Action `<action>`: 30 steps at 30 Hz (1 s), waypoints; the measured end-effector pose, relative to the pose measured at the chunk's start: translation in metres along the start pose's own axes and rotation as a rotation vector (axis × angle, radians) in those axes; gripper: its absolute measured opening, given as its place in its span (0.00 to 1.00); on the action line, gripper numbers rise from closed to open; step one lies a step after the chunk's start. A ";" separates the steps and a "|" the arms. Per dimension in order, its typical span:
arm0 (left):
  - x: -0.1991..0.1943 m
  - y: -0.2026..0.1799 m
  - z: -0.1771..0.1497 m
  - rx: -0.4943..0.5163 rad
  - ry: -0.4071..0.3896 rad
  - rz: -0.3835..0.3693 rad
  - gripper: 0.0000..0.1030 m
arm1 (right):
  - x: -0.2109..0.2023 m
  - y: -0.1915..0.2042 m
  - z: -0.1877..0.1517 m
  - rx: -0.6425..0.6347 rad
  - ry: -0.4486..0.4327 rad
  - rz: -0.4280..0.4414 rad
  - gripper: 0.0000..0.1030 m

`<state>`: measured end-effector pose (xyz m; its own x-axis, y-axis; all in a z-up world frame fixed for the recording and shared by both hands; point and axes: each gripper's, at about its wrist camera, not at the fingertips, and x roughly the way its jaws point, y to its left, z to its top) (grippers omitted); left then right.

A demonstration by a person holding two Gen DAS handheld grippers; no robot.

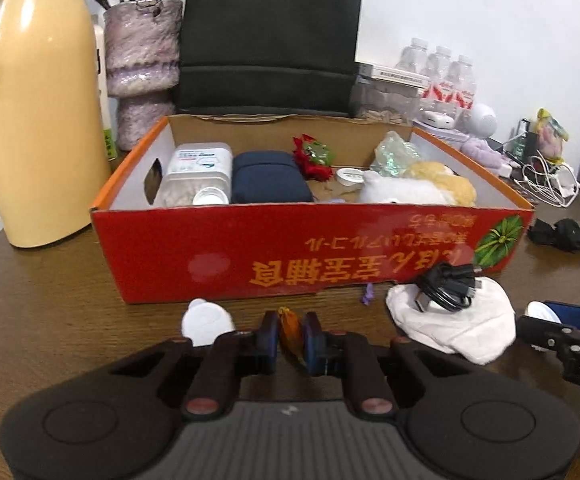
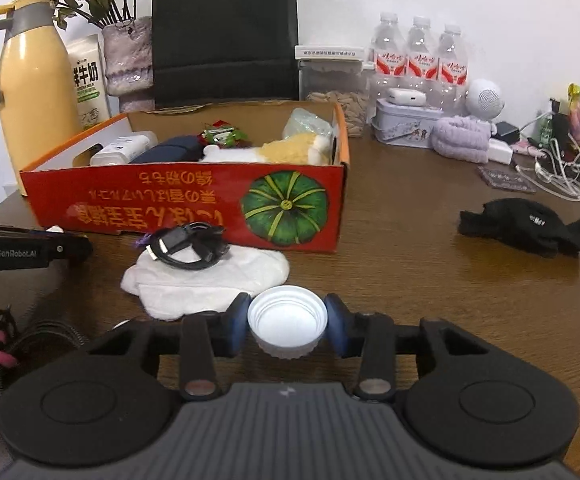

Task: Organize objects
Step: 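Lift the orange item with the left tool while the right tool carries the lid toward the box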

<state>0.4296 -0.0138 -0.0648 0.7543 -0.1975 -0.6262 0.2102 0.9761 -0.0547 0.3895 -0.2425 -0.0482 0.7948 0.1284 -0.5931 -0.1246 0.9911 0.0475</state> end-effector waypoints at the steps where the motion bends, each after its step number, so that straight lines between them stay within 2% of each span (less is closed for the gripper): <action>1: -0.003 -0.002 -0.001 0.008 -0.010 0.013 0.11 | -0.002 0.000 0.000 0.005 -0.008 0.004 0.40; 4: -0.022 -0.008 0.000 0.018 -0.039 0.046 0.11 | -0.011 0.001 -0.003 0.008 -0.040 -0.006 0.40; 7: -0.062 -0.013 -0.003 -0.008 -0.073 0.013 0.11 | -0.036 0.009 -0.010 -0.016 -0.077 -0.013 0.40; 10: -0.116 -0.021 -0.017 -0.032 -0.124 -0.024 0.11 | -0.077 0.017 -0.016 -0.005 -0.121 0.045 0.40; 14: -0.182 -0.039 -0.042 -0.017 -0.176 -0.069 0.11 | -0.137 0.033 -0.027 -0.021 -0.164 0.115 0.40; 18: -0.231 -0.060 -0.066 0.007 -0.216 -0.103 0.12 | -0.189 0.046 -0.040 -0.065 -0.184 0.177 0.40; 21: -0.248 -0.069 -0.079 0.010 -0.194 -0.132 0.12 | -0.219 0.056 -0.050 -0.102 -0.187 0.196 0.40; 30: -0.287 -0.082 -0.104 0.010 -0.187 -0.094 0.12 | -0.262 0.064 -0.064 -0.122 -0.215 0.191 0.40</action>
<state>0.1312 -0.0273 0.0384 0.8333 -0.3023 -0.4629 0.2910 0.9517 -0.0977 0.1348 -0.2151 0.0588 0.8561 0.3295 -0.3981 -0.3438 0.9383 0.0373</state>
